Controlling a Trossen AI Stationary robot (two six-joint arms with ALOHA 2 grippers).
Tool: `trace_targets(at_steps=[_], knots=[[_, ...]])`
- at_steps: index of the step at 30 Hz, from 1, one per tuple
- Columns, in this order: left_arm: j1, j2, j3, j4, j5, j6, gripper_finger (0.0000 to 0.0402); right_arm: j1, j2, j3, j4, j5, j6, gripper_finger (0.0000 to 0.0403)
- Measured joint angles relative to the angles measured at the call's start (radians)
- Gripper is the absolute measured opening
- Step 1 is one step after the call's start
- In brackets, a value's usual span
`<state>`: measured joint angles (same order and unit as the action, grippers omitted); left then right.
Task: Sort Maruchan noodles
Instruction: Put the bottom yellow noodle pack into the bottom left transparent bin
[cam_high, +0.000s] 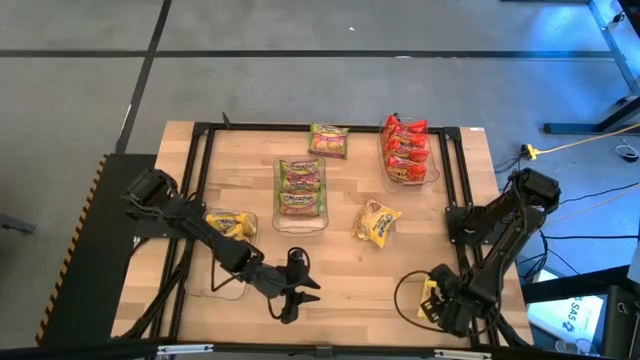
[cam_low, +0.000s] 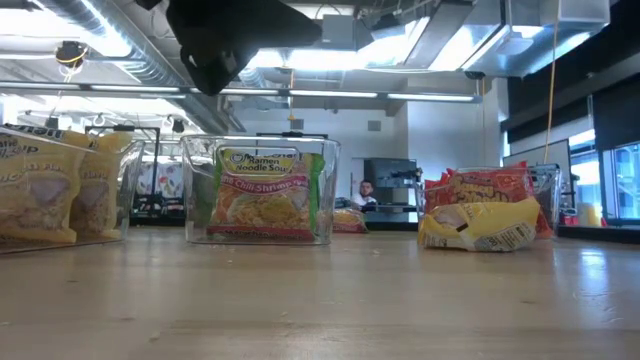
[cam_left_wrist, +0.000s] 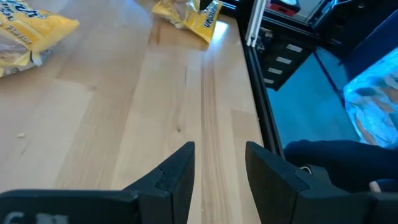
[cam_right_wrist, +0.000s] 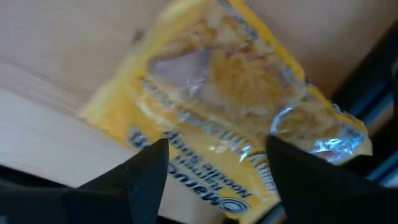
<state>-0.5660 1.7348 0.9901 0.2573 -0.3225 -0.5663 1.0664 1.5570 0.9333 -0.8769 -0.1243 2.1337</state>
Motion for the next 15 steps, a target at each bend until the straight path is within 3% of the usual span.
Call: trace_targets(at_steps=[3,8,15], knots=[[0.0,0.0,0.0,0.0,0.0,0.0,0.0135,0.0,-0.001,-0.031,0.044,-0.052,0.036,0.0253],[0.0,0.0,0.0,0.0,-0.001,0.0,0.0135,-0.022,-0.002,-0.045,0.043,-0.025,0.003,0.0253],[0.001,0.0,0.0,-0.001,-0.01,0.001,0.0135,-0.055,0.021,-0.043,0.081,0.098,-0.428,0.0253]])
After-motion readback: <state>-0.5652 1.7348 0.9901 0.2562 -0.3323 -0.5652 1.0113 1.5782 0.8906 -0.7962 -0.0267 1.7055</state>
